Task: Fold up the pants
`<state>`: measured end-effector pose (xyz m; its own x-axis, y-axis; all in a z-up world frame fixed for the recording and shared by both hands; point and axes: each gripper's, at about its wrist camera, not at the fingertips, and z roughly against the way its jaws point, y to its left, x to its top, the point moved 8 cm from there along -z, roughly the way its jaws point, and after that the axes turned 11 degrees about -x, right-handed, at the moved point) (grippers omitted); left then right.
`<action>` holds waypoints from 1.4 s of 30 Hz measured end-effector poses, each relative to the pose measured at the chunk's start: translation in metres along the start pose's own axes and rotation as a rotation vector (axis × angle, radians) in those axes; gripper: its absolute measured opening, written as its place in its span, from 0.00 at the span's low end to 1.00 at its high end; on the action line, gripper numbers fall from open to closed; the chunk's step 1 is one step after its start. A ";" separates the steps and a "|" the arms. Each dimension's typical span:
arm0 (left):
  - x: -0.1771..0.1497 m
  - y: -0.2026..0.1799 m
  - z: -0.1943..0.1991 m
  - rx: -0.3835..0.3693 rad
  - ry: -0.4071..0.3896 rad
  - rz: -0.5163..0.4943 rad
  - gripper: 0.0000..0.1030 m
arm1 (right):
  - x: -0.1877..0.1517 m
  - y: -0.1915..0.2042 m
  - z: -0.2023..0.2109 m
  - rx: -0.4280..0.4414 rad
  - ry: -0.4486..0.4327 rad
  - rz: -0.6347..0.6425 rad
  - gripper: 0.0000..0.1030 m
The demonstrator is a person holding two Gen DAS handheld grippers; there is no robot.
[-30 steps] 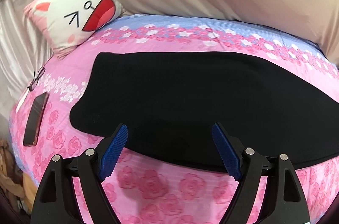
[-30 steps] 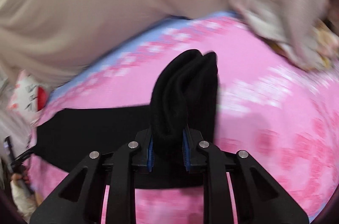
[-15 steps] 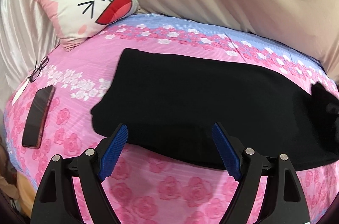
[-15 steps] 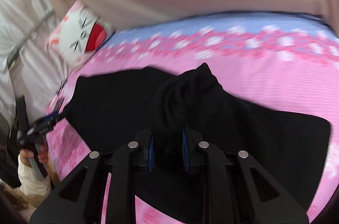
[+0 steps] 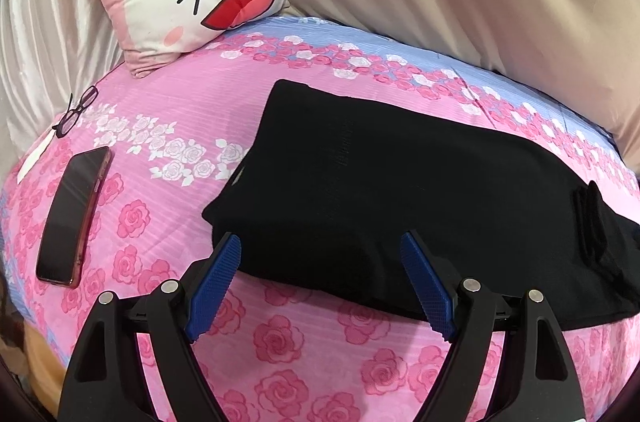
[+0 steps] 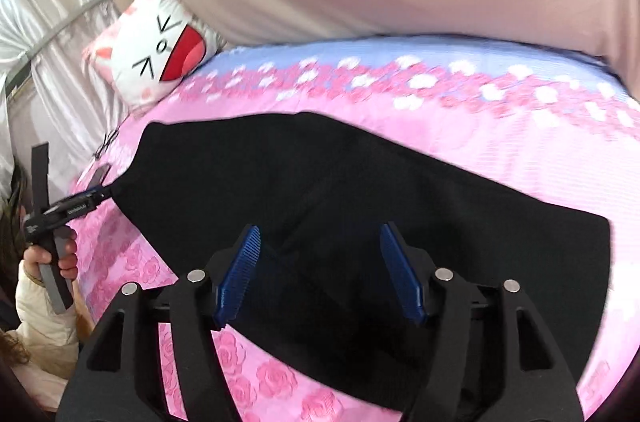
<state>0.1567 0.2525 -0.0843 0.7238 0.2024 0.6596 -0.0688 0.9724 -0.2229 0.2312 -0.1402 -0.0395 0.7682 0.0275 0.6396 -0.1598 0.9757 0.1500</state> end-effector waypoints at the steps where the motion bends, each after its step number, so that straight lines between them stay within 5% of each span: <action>1: 0.000 0.001 0.000 -0.002 -0.001 0.002 0.77 | 0.000 -0.002 -0.001 0.000 0.005 -0.010 0.59; 5: 0.001 0.002 0.002 0.003 -0.007 0.017 0.77 | -0.002 0.013 -0.014 -0.006 0.023 0.044 0.59; 9: -0.004 0.000 0.013 0.013 -0.018 0.017 0.77 | -0.018 0.056 -0.036 -0.048 0.033 0.266 0.69; 11: -0.008 0.000 0.017 0.019 -0.017 0.022 0.77 | -0.024 0.060 -0.057 -0.110 0.050 0.336 0.63; 13: -0.013 0.002 0.019 0.033 -0.012 0.026 0.77 | -0.020 0.052 -0.071 -0.149 0.055 0.326 0.37; 16: -0.018 0.012 0.020 0.066 -0.003 0.042 0.77 | -0.007 0.050 -0.066 -0.095 0.069 0.232 0.17; 21: -0.016 0.039 0.022 0.110 -0.002 0.109 0.77 | -0.002 0.094 -0.054 0.035 0.061 0.259 0.17; 25: -0.012 0.053 0.019 0.080 -0.002 0.171 0.77 | -0.018 0.107 -0.072 0.029 0.043 0.328 0.24; 29: -0.007 0.059 0.014 0.029 0.011 0.230 0.77 | -0.010 0.081 -0.026 0.100 -0.020 0.199 0.26; 33: -0.002 0.061 0.006 -0.083 0.011 0.316 0.77 | -0.007 0.014 0.031 -0.027 -0.133 0.066 0.52; 38: -0.005 0.068 -0.025 -0.214 0.048 0.513 0.77 | -0.031 -0.063 0.066 -0.203 -0.142 -0.082 0.53; 42: 0.006 0.074 -0.030 -0.185 -0.006 0.540 0.77 | -0.054 -0.094 0.074 -0.253 -0.119 -0.166 0.54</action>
<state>0.1762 0.3221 -0.1185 0.6151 0.6665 0.4213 -0.3060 0.6942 -0.6515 0.1592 -0.2496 -0.0324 0.6907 -0.1472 0.7080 0.1322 0.9883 0.0765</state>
